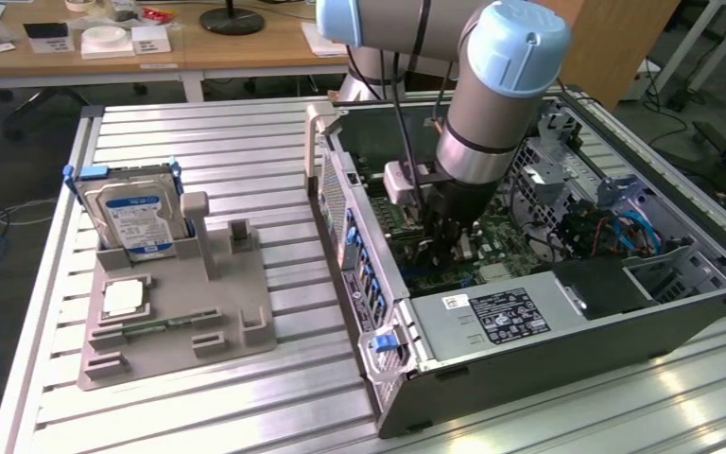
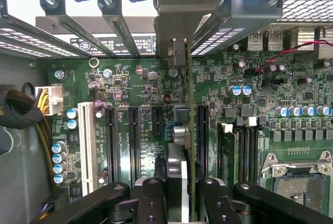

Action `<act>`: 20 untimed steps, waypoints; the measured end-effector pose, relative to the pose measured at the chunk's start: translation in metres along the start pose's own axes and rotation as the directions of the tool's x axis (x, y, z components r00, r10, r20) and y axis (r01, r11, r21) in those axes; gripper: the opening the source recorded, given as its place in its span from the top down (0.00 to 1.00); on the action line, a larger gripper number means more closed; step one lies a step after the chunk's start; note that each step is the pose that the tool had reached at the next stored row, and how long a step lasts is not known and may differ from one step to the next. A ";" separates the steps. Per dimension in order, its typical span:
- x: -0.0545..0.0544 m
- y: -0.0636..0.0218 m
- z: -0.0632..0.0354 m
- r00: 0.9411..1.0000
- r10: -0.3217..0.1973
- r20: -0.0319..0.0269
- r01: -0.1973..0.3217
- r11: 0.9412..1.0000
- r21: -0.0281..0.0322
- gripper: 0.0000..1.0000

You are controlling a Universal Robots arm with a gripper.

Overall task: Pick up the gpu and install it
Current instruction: 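Insert the gpu into the slot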

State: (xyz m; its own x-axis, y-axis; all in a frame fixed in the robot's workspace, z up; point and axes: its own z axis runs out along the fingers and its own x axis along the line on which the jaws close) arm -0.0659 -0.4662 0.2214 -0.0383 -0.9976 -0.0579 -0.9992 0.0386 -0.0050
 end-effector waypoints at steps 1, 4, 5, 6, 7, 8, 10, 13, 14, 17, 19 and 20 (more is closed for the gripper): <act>0.000 0.0000 0.0003 1.000 0.000 0.000 0.000 1.000 0.000 0.72; 0.000 0.0000 0.0013 1.000 0.000 0.000 0.000 1.000 0.000 0.72; 0.000 0.0000 0.0015 1.000 0.000 0.000 0.000 1.000 -0.001 0.72; 0.000 0.0000 0.0018 1.000 0.000 0.000 0.000 1.000 -0.001 0.72; 0.000 0.0000 0.0021 1.000 0.000 0.000 0.000 1.000 -0.001 0.72; 0.000 0.0000 0.0022 1.000 0.000 0.000 0.000 1.000 -0.001 0.72; 0.000 0.0000 0.0023 1.000 0.000 0.000 0.000 1.000 -0.001 0.72; 0.000 0.0000 0.0023 1.000 0.000 0.000 0.000 1.000 -0.001 0.72; 0.000 0.0000 0.0024 1.000 0.000 0.000 0.000 1.000 -0.001 0.72; 0.000 0.0000 0.0048 1.000 0.000 -0.001 0.000 1.000 -0.001 0.72; 0.000 -0.0001 0.0078 1.000 0.000 0.000 0.000 1.000 -0.001 0.72; 0.001 -0.0001 0.0088 1.000 0.000 -0.001 0.000 1.000 -0.002 0.72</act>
State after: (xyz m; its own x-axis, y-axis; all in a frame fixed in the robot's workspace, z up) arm -0.0658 -0.4663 0.2125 -0.0380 -0.9977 -0.0567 -0.9993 0.0383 -0.0035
